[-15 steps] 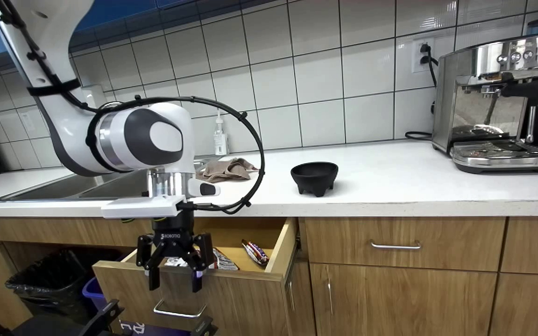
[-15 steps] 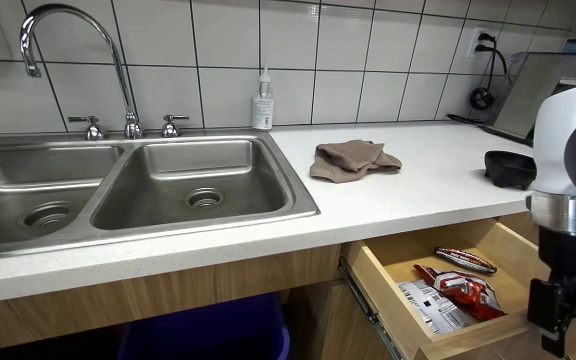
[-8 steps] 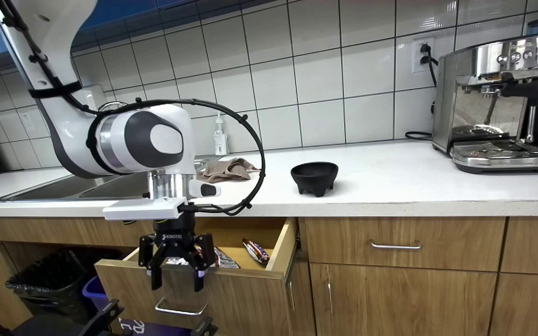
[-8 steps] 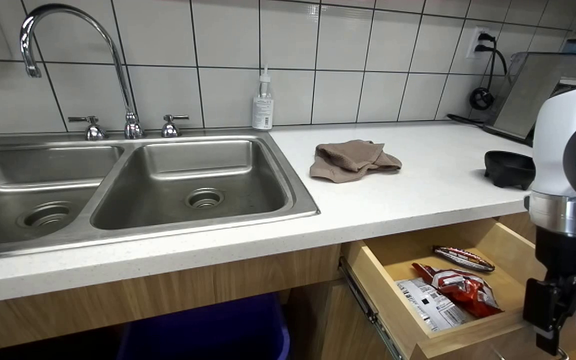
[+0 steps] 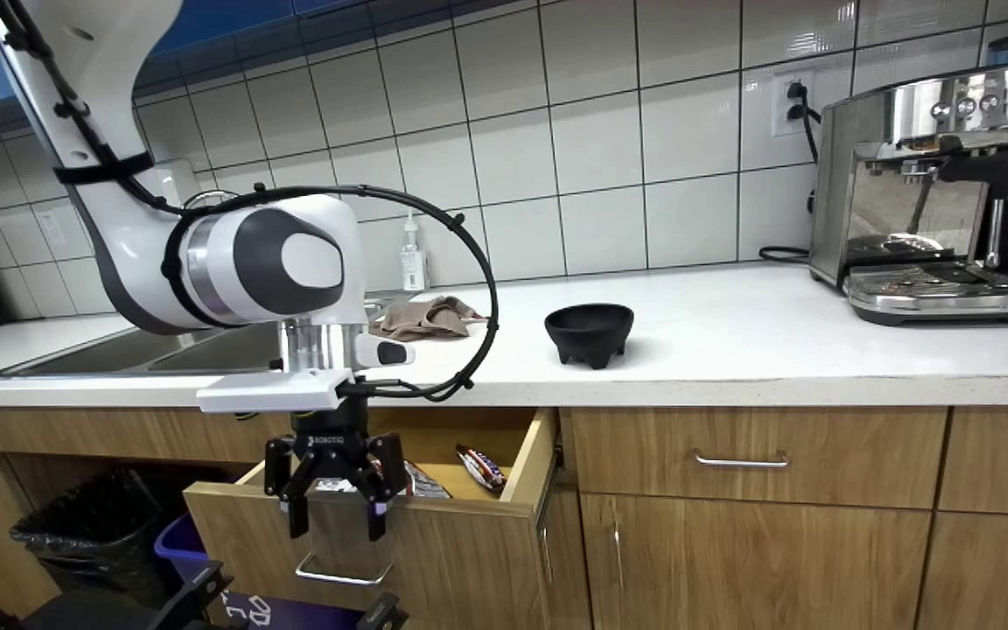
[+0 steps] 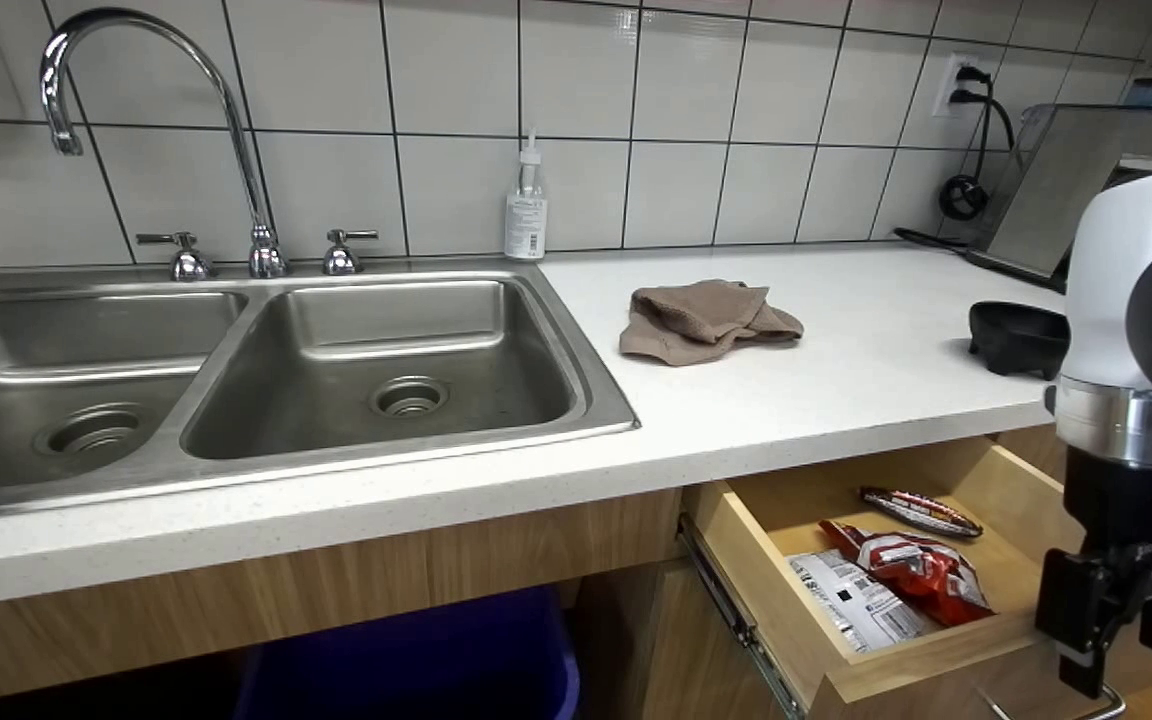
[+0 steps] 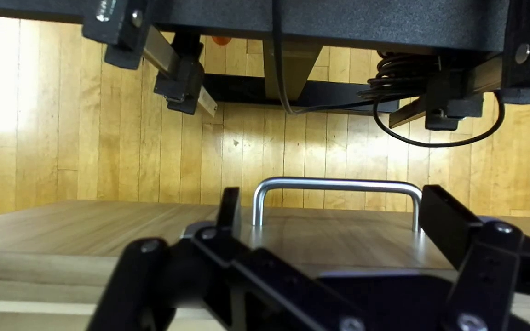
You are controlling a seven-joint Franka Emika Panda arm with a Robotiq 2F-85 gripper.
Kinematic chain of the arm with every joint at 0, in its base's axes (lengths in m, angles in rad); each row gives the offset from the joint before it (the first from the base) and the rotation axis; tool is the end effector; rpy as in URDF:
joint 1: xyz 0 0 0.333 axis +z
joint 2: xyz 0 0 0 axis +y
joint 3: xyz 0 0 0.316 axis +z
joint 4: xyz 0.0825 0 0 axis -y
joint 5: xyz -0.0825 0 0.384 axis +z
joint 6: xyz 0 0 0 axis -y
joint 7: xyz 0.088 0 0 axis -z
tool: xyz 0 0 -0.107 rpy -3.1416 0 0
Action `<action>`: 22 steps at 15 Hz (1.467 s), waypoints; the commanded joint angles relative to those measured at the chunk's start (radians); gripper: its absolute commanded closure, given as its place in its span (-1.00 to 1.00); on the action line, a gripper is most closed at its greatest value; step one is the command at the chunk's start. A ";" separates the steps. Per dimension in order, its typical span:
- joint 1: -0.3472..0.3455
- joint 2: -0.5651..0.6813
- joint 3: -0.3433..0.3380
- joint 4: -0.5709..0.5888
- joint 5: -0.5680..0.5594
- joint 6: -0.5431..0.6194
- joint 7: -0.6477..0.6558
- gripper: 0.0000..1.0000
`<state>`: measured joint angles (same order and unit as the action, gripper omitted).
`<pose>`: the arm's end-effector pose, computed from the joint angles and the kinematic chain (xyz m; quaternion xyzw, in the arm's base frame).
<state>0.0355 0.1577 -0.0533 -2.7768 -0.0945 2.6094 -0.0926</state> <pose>0.3399 -0.0054 0.1438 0.9833 0.0805 -0.1626 0.0123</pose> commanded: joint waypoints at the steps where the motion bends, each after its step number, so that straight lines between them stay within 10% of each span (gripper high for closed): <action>1: -0.027 -0.002 0.010 0.002 -0.008 0.037 -0.024 -1.00; 22: -0.036 0.116 0.015 0.177 -0.004 0.056 -0.035 -1.00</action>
<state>0.0239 0.2327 -0.0532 -2.6602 -0.0971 2.6661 -0.1035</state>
